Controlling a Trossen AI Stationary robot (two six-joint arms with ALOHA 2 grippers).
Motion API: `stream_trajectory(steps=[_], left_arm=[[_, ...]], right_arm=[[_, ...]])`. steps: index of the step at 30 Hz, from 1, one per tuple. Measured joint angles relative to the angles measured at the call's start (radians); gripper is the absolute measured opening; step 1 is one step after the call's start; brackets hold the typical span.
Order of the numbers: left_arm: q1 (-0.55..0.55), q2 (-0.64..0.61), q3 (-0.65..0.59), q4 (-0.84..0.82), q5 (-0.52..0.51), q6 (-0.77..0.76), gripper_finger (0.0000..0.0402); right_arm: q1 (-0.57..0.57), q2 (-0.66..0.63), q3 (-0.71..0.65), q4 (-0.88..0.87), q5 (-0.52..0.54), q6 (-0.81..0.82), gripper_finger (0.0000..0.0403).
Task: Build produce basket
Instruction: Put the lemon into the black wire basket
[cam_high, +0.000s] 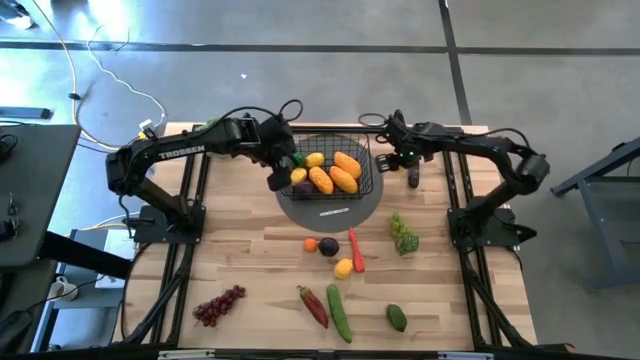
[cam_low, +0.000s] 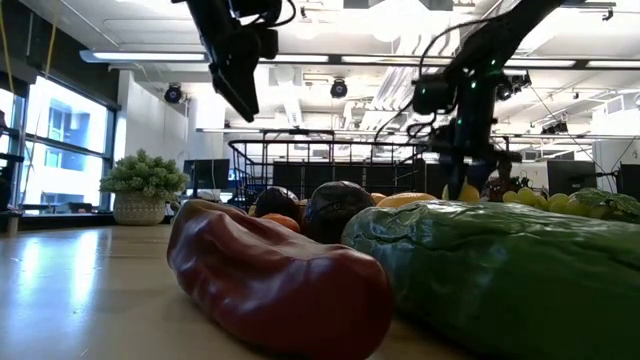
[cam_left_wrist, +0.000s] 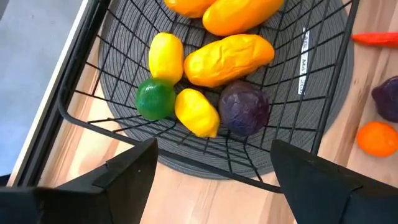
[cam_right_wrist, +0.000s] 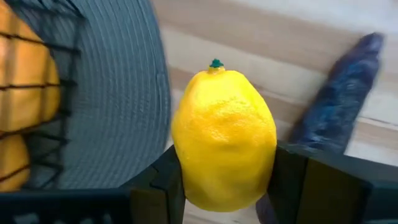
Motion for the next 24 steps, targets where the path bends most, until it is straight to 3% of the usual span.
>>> stream_trajectory(steps=[12,18,24], left_arm=[[0.000,-0.133,-0.125,0.029,-0.001,-0.109,0.0300],[0.000,-0.196,-0.178,0.037,-0.001,-0.139,0.0300],[-0.002,-0.240,-0.216,0.031,-0.001,-0.139,0.0300]], right_arm=[[0.017,-0.219,0.000,0.115,0.024,0.067,0.0139],[0.079,-0.296,0.000,0.297,0.096,0.087,0.0139],[0.171,-0.293,0.000,0.543,0.152,0.085,0.0139]])
